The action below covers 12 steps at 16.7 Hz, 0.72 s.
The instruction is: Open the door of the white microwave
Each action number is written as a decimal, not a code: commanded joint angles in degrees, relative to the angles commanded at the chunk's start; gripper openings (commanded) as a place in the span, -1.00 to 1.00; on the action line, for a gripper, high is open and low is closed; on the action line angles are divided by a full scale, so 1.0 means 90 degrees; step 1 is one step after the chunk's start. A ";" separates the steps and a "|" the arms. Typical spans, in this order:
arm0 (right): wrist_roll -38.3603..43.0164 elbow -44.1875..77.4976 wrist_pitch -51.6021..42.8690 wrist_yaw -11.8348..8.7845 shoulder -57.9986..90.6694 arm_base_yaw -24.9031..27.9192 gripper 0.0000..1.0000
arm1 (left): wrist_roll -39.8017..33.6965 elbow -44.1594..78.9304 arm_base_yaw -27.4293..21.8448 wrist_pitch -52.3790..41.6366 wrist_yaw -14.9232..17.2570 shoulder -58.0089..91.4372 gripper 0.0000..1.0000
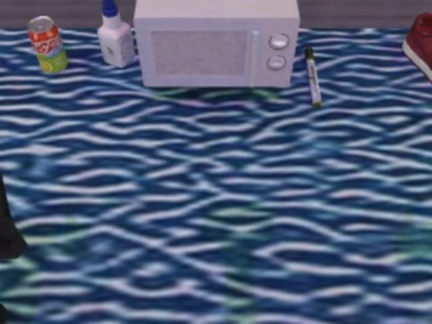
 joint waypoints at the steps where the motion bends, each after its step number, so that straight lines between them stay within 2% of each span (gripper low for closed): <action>1: 0.0000 0.0000 0.0000 0.0000 0.0000 0.0000 1.00 | 0.0000 0.0000 0.0000 0.0000 0.0000 0.0000 1.00; 4: 0.0000 0.0000 0.0000 0.0000 0.0000 0.0000 1.00 | -0.0057 0.0193 -0.0104 0.0010 -0.0075 0.0195 1.00; 6: 0.0000 0.0000 0.0000 0.0000 0.0000 0.0000 1.00 | -0.0181 0.0633 -0.0334 0.0013 -0.0261 0.0664 1.00; 9: 0.0000 0.0000 0.0000 0.0000 0.0000 0.0000 1.00 | -0.0455 0.1629 -0.0860 -0.0031 -0.0721 0.1871 1.00; 12: 0.0000 0.0000 0.0000 0.0000 0.0000 0.0000 1.00 | -0.0786 0.2903 -0.1533 -0.0153 -0.1335 0.3571 1.00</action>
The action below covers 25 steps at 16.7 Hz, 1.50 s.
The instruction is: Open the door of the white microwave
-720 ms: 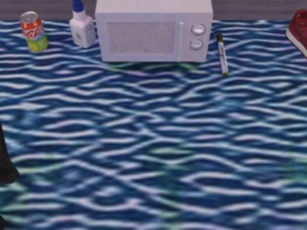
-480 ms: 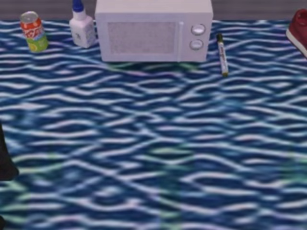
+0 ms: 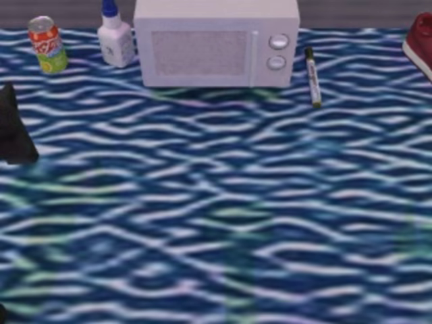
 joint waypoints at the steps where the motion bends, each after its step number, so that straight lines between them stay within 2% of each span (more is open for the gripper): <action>1: 0.0000 0.0000 0.0000 0.0000 0.0000 0.0000 1.00 | -0.0117 0.0462 -0.0247 -0.0056 -0.0227 0.0642 1.00; 9: 0.0000 0.0000 0.0000 0.0000 0.0000 0.0000 1.00 | -0.1093 0.4264 -0.2295 -0.0536 -0.2089 0.6012 1.00; 14: 0.0000 0.0000 0.0000 0.0000 0.0000 0.0000 1.00 | -0.1633 0.6182 -0.3258 -0.0606 -0.2940 0.8518 1.00; 18: 0.0000 0.0000 0.0000 0.0000 0.0000 0.0000 1.00 | -0.1891 0.7006 -0.3648 -0.0547 -0.3271 0.9466 1.00; 25: 0.0000 0.0000 0.0000 0.0000 0.0000 0.0000 1.00 | -0.1898 0.7065 -0.3643 -0.0533 -0.3273 0.9541 1.00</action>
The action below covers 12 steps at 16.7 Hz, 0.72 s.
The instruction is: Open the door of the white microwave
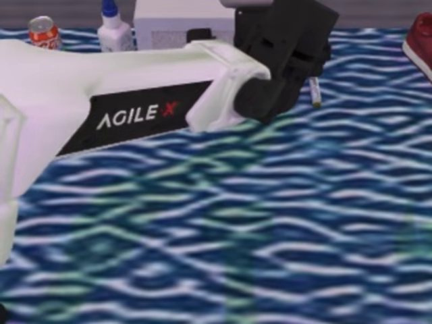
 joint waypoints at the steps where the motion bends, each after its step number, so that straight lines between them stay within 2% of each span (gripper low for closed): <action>1: 0.0000 0.0000 0.0000 0.0000 0.0000 0.0000 1.00 | 0.0031 0.0089 0.0031 0.0025 0.0031 0.0088 1.00; 8: 0.0000 0.0000 0.0000 0.0000 0.0000 0.0000 1.00 | 0.0434 0.1353 0.0593 0.0323 0.0525 0.1392 1.00; 12: 0.0000 0.0000 0.0000 0.0000 0.0000 0.0000 1.00 | 0.0463 0.1436 0.0637 0.0344 0.0564 0.1476 1.00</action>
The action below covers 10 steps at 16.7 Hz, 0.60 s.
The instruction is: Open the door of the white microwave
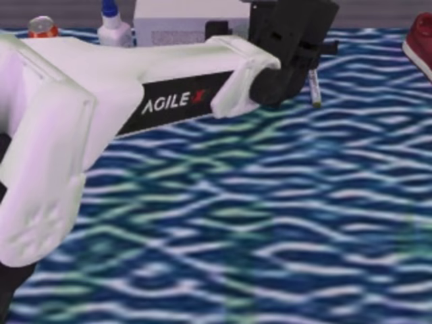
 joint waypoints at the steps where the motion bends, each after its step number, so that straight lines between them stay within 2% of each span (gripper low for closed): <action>1: 0.0000 0.0000 0.0000 0.0000 0.0000 0.0000 1.00 | 0.0000 0.0000 0.0000 0.0000 0.0000 0.0000 1.00; 10: 0.0000 0.0000 0.0000 0.0000 0.0000 0.0000 1.00 | 0.0000 0.0000 0.0000 0.0000 0.0000 0.0000 -0.36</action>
